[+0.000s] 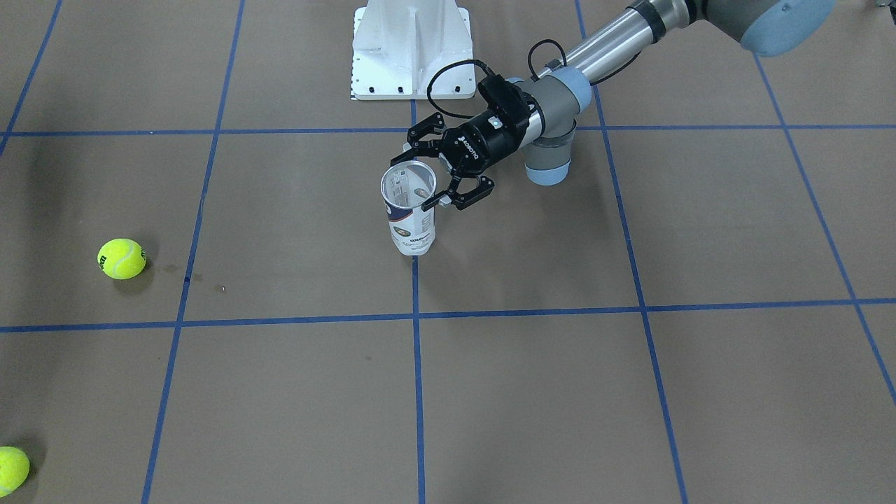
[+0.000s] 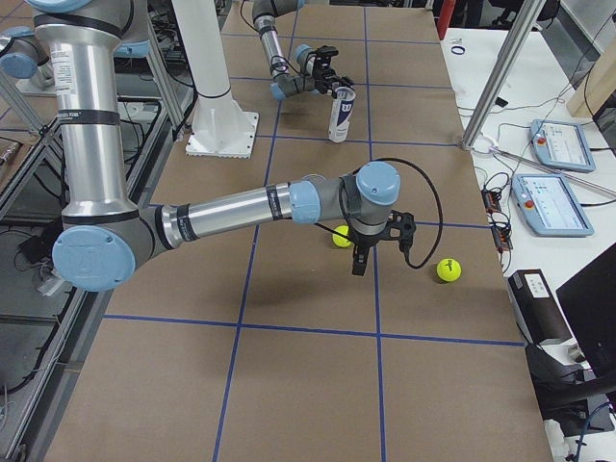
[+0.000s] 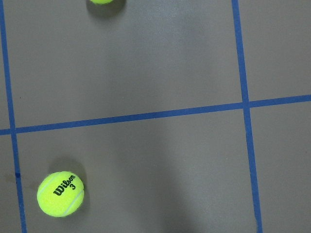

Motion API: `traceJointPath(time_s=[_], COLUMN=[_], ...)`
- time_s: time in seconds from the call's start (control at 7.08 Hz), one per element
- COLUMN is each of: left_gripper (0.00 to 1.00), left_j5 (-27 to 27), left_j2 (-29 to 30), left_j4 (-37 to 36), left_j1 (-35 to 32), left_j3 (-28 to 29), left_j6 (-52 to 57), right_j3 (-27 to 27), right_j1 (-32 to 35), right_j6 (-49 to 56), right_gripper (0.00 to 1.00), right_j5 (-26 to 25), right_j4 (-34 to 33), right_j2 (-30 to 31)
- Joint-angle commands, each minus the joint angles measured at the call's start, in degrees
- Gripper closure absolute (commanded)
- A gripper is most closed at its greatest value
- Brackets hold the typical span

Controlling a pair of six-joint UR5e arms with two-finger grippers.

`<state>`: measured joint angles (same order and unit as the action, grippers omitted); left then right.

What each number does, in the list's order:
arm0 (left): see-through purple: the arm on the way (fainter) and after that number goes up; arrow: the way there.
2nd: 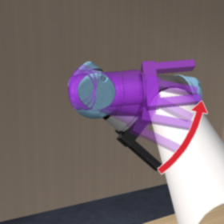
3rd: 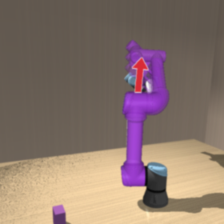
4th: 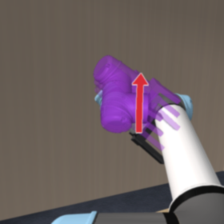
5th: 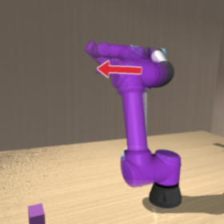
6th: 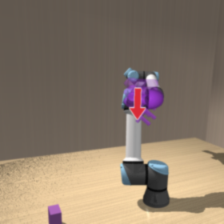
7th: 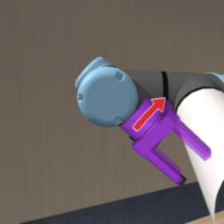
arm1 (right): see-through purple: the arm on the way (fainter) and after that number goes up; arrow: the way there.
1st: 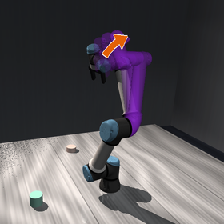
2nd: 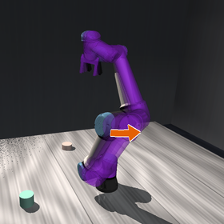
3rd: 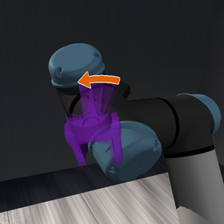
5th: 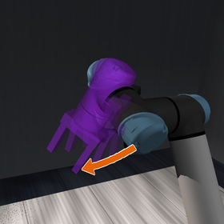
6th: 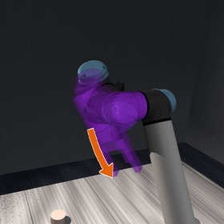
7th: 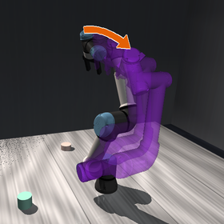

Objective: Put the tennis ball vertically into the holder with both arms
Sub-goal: 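Hold the upright can open end up with the left gripper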

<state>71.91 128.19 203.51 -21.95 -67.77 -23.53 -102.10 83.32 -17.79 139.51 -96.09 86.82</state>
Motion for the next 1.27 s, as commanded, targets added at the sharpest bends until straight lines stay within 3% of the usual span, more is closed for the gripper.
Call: traceJointPath(time_s=[0.0, 0.42, 1.13], left_gripper=[0.38, 0.28, 0.23], left_j5=[0.1, 0.1, 0.1], left_j2=[-0.2, -0.2, 0.0], left_j4=[0.6, 0.7, 4.5], left_j1=[0.1, 0.2, 2.2], left_j3=[0.0, -0.1, 1.0], left_j6=[0.1, 0.4, 6.3], right_j3=[0.0, -0.4, -0.5], right_j1=[-0.5, -0.8, -1.1], right_j6=[0.0, 0.0, 0.0], right_gripper=[0.0, 0.0, 0.0], right_j5=[0.0, 0.0, -0.1], right_j4=[0.0, 0.0, 0.0], right_j2=[-0.4, -0.8, -0.9])
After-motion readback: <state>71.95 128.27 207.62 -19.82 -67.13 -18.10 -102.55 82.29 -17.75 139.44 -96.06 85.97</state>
